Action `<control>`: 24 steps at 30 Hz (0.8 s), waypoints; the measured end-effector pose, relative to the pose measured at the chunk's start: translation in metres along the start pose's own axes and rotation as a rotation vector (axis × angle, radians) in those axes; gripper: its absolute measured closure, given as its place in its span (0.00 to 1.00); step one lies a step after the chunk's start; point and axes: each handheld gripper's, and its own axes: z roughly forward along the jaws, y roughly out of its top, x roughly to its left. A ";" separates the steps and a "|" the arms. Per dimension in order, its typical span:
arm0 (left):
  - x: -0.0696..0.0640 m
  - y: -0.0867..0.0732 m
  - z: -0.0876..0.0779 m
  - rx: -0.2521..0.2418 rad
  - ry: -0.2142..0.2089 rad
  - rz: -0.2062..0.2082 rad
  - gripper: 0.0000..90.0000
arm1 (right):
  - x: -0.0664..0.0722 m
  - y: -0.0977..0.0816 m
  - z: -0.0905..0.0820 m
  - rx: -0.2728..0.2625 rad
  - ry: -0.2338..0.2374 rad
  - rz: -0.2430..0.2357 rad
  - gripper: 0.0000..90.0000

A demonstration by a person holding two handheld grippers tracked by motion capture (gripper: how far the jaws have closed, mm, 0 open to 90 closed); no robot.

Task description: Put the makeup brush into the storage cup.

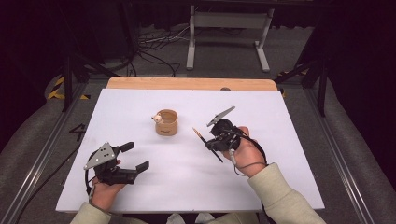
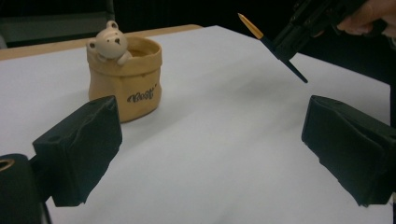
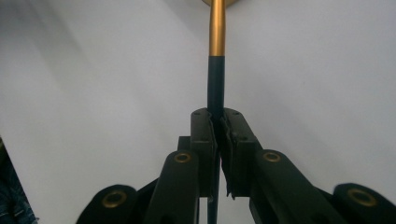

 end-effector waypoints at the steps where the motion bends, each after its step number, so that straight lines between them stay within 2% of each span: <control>1: 0.000 0.002 -0.001 -0.008 -0.003 -0.005 0.07 | 0.002 -0.002 -0.003 -0.028 0.002 -0.010 0.94; 5: 0.000 0.006 -0.001 -0.019 -0.022 -0.013 0.08 | 0.009 -0.011 -0.010 -0.134 0.016 -0.047 0.94; 6: -0.001 0.008 -0.001 -0.024 -0.026 -0.019 0.08 | 0.009 -0.011 -0.010 -0.134 0.016 -0.047 0.94; 12: -0.007 0.015 0.004 -0.036 -0.059 -0.006 0.08 | 0.012 -0.025 -0.016 -0.260 0.047 -0.062 0.94; 13: -0.007 0.015 0.004 -0.036 -0.059 -0.006 0.08 | 0.012 -0.025 -0.016 -0.260 0.047 -0.062 0.94; 15: -0.008 0.017 0.006 -0.041 -0.074 -0.009 0.08 | 0.014 -0.030 -0.018 -0.318 0.064 -0.087 0.94; 18: -0.010 0.020 0.008 -0.035 -0.121 -0.028 0.11 | 0.017 -0.034 -0.018 -0.359 0.074 -0.114 0.94; 21: -0.014 0.024 0.010 -0.036 -0.132 -0.011 0.12 | 0.019 -0.037 -0.016 -0.387 0.073 -0.137 0.94; 22: -0.016 0.026 0.012 -0.039 -0.132 -0.002 0.13 | 0.020 -0.039 -0.017 -0.421 0.071 -0.149 0.94; 24: -0.017 0.027 0.013 -0.040 -0.137 0.004 0.13 | 0.021 -0.040 -0.017 -0.434 0.072 -0.148 0.94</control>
